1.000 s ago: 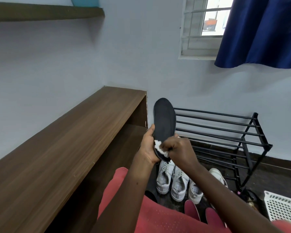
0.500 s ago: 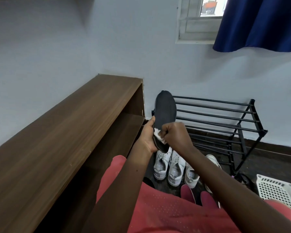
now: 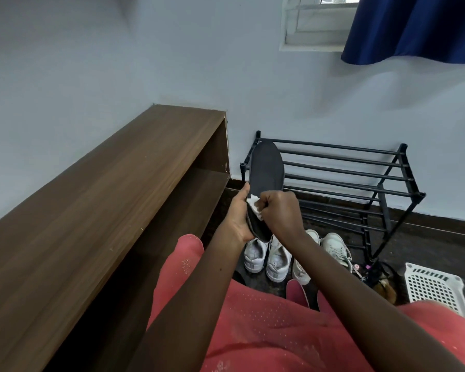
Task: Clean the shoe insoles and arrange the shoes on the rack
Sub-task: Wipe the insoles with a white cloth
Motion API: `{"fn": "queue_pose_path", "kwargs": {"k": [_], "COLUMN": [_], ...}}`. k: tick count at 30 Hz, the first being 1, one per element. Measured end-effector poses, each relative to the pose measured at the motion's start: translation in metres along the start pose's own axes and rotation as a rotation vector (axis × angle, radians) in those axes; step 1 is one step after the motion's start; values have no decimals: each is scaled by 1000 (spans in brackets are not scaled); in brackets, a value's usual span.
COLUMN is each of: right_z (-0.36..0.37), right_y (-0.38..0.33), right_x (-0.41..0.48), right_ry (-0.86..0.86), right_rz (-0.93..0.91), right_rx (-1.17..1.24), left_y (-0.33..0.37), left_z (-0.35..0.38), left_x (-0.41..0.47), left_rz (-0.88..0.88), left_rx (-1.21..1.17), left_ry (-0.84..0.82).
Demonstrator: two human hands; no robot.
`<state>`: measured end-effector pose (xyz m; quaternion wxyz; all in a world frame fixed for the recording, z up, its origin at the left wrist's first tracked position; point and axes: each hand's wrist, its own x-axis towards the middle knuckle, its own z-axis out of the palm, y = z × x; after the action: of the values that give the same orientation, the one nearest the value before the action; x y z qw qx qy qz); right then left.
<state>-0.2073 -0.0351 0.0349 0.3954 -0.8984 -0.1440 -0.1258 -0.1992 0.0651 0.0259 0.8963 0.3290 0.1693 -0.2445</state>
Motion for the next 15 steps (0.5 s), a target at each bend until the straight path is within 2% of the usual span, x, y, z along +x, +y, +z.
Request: {"fn": "queue_pose_path", "kwargs": {"k": [3,7,9,12,15], "right_z": [-1,0,-3,-6,-3], "right_y": [-9,-8,-3,-2,-7], "right_x": [-2,-21,-18,3,13], "right_ry": [-14,-38,-65,-48,17], "right_rz": [-33,-198,-256,-209,-165], "right_rx": [86,200,120,-64,-57], "left_y": [8,20,20,14,8], "left_z": [-1,-4,-4,1,7], "left_x": [2,3,2,2,-2], "left_rz": [41,67,64,66,13], "left_rx": [-26,-124,-105,-52,-4], "left_ry": [-17,19,43,25,9]}}
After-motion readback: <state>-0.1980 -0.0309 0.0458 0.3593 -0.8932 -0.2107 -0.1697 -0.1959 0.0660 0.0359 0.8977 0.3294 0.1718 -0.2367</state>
